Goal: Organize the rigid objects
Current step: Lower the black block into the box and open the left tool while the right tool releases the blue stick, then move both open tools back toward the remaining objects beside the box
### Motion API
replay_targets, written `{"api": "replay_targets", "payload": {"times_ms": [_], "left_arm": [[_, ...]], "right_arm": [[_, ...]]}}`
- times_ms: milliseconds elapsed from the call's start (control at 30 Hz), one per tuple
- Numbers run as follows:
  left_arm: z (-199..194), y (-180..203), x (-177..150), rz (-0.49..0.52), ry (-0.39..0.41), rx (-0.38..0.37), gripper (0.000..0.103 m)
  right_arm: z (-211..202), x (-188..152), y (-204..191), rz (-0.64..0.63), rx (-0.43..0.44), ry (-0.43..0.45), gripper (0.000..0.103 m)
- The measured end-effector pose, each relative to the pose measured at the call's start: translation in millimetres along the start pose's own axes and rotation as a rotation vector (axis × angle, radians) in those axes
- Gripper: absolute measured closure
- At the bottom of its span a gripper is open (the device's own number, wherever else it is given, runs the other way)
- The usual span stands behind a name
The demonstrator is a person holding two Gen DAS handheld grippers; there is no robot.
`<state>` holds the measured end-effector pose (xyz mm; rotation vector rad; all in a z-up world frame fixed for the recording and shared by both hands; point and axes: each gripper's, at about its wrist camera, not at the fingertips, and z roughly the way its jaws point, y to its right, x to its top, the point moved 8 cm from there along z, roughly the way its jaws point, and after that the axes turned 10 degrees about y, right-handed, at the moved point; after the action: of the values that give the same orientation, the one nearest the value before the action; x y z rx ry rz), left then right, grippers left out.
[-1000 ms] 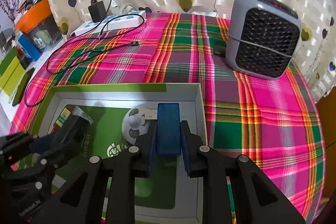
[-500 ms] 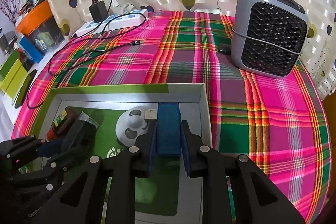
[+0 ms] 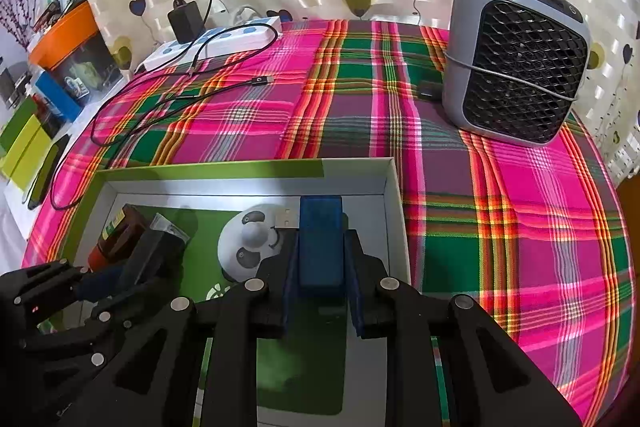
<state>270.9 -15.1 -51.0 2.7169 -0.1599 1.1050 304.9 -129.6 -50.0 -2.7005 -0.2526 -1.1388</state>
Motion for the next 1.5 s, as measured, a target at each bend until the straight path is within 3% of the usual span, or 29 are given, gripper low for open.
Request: {"api": "replay_targets", "payload": {"times_ms": [533,800,1500], "left_arm": [[1.3,3.4,-0.1,0.027,0.002,0.003,0.072],[0.3,2.7,0.4,0.013,0.007,0.001,0.071],[-39.2,5.8,-3.8,0.001,0.075,0.005,0.07]], "right_arm": [[-1.3,-0.1,0.4,0.022,0.014,0.014,0.077],[-3.1,1.3,-3.9,0.017,0.022,0.026,0.064],[-39.9,-3.6,-4.0,0.051,0.021,0.108,0.064]]}}
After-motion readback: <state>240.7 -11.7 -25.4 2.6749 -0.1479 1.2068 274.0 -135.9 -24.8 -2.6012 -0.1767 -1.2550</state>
